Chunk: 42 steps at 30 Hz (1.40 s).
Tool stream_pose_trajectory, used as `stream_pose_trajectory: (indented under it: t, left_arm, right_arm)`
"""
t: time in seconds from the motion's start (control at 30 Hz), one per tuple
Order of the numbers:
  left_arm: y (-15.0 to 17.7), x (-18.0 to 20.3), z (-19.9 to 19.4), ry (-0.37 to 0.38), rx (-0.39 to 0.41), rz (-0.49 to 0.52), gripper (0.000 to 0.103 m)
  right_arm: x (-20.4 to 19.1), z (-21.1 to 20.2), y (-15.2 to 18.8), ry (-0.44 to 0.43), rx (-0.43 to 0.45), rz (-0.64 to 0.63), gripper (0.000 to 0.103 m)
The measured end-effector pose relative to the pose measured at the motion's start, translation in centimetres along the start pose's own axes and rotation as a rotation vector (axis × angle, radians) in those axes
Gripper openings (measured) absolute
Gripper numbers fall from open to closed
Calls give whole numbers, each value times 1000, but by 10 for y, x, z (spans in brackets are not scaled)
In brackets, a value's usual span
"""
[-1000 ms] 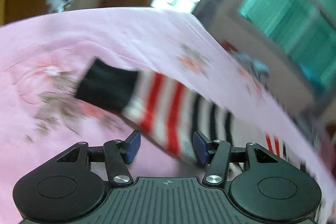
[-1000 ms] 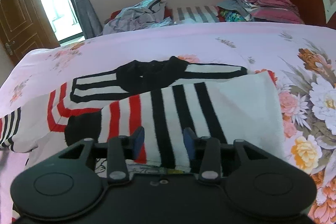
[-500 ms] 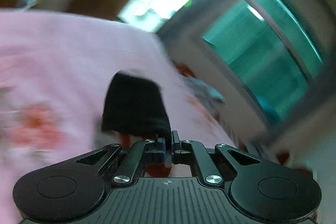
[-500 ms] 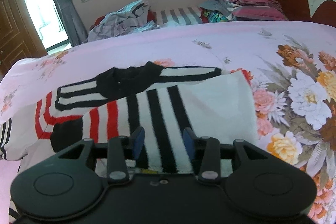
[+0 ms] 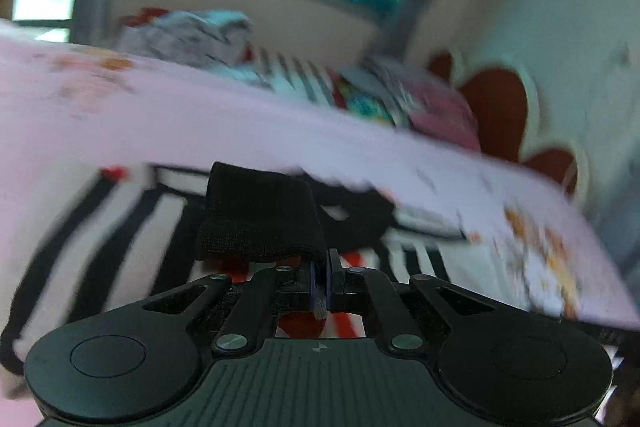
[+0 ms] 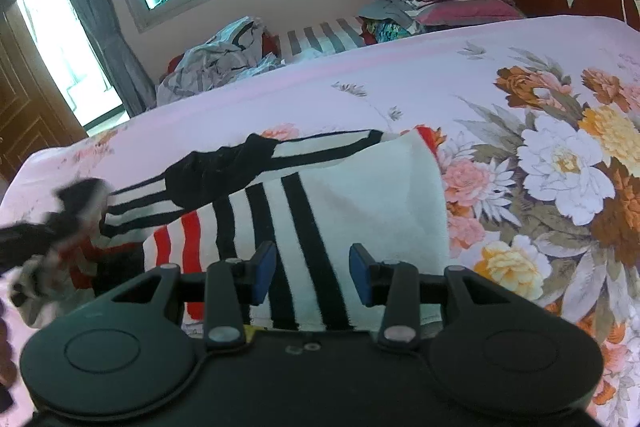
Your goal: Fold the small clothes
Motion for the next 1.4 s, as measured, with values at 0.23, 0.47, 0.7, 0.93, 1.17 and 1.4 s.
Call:
stream_pose_trajectory:
  t: [0.23, 0.47, 0.7, 0.93, 1.17, 1.4]
  left_arm:
    - [43, 35, 28, -71, -151, 84, 22]
    - [48, -21, -63, -184, 28, -18, 68]
    - [98, -127, -127, -373, -8, -115, 68]
    - [113, -125, -98, -393, -55, -34, 68]
    - [102, -124, -84, -389, -50, 10, 46]
    - [105, -122, -83, -356, -51, 22, 38]
  right_arm:
    - [13, -3, 3, -55, -30, 65, 42]
    - [-17, 14, 1, -162, -71, 49, 47]
    - [-91, 42, -4, -186, -104, -132, 50]
    - [-171, 81, 6, -44, -132, -471, 57]
    - [-157, 78, -19, 1, -33, -393, 4]
    - [-70, 66, -7, -20, -65, -103, 4]
Point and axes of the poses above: each gripper's, at about its wrist camera, not at the fingertips, and z roughly the way its jaws point, x to its right, y to its underside, the point moved 8 cm from there along z, roughly the way its jaws point, and after that the axes turned 12 degrees about -x, right-handed, at the moved point
